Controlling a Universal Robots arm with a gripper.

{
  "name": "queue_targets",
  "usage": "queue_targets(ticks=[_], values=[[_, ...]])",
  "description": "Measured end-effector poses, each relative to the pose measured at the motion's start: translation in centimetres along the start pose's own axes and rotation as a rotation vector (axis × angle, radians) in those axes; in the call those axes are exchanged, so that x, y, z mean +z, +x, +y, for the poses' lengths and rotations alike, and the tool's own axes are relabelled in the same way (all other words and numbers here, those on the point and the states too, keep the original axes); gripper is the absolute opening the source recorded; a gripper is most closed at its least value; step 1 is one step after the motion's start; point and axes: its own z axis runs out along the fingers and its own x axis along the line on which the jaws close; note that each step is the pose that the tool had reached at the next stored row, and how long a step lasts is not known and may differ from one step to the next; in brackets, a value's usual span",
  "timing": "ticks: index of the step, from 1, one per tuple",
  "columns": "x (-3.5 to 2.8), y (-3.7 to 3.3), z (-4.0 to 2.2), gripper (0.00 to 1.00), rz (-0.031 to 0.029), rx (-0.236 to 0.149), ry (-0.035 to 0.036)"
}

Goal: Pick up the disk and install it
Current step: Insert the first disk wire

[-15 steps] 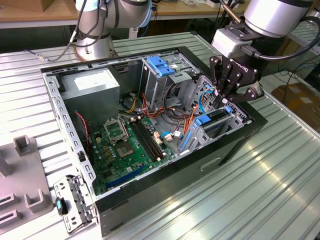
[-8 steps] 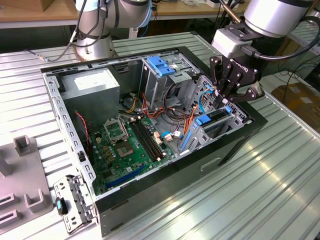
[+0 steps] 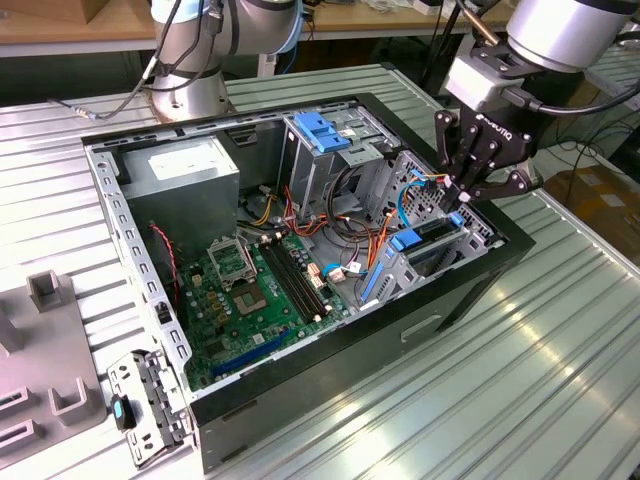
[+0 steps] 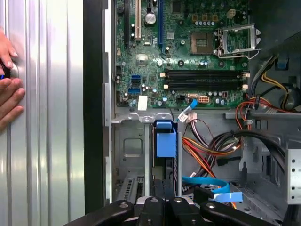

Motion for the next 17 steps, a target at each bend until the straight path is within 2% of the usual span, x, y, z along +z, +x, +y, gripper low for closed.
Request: queue_targets(ticks=[2, 3, 5, 9, 17], values=[[0.00, 0.00, -0.91, 0.12, -0.0005, -0.009, -0.0012], [-0.01, -0.01, -1.12, 0.12, -0.0013, -0.029, -0.0014], [0.01, -0.01, -1.19, 0.12, -0.0031, -0.067, -0.0011], [0.01, -0.01, -1.25, 0.12, -0.0039, -0.105, -0.0008], [0.01, 0.00, -1.30, 0.12, -0.0041, -0.125, -0.0006]])
